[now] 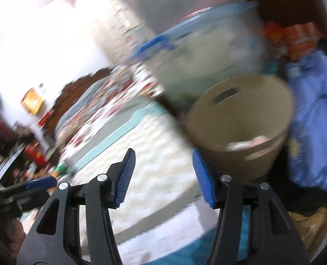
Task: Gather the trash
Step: 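Return to the bed and grasp the white tissue with the right tool while the left grasps a chip bag, then carry the tissue and chip bag to the wastebasket and release both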
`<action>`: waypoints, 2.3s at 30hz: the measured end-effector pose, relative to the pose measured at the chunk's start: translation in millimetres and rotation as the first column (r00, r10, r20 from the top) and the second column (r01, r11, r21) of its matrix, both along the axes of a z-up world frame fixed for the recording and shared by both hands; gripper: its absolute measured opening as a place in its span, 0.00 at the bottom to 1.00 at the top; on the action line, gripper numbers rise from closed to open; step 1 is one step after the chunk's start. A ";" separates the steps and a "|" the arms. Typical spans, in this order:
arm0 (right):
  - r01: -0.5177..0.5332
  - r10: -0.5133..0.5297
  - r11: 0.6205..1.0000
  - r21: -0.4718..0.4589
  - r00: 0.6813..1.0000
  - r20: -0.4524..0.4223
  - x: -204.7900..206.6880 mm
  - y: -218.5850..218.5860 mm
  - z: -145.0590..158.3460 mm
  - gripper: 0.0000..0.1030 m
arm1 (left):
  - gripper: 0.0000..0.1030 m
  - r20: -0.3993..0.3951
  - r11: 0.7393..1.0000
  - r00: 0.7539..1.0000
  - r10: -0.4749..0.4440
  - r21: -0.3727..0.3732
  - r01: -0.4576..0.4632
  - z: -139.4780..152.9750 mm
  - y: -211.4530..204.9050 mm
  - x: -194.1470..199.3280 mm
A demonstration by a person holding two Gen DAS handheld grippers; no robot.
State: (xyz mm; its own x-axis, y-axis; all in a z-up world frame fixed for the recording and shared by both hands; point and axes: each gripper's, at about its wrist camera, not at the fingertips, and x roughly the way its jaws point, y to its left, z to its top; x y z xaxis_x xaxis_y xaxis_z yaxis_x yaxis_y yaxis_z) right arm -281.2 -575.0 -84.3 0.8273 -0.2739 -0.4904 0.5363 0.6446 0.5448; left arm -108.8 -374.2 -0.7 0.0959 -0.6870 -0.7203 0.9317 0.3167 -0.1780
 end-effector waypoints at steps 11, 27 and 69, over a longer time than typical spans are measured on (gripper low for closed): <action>-0.417 0.416 0.909 -0.006 0.907 -0.059 110.1 132.3 10.3 0.53 | 0.66 0.036 0.873 0.873 0.486 -0.062 -0.483 8.3 225.3 80.1; -0.599 0.561 0.796 -0.090 0.785 -0.264 182.1 223.3 3.8 0.70 | 0.33 0.344 0.878 0.826 0.447 0.012 -0.479 -28.9 216.5 111.6; -0.327 0.312 0.944 -0.041 0.926 -0.211 57.8 145.1 -14.5 0.58 | 0.37 0.065 0.978 0.976 0.209 0.010 -0.210 -45.8 121.5 29.5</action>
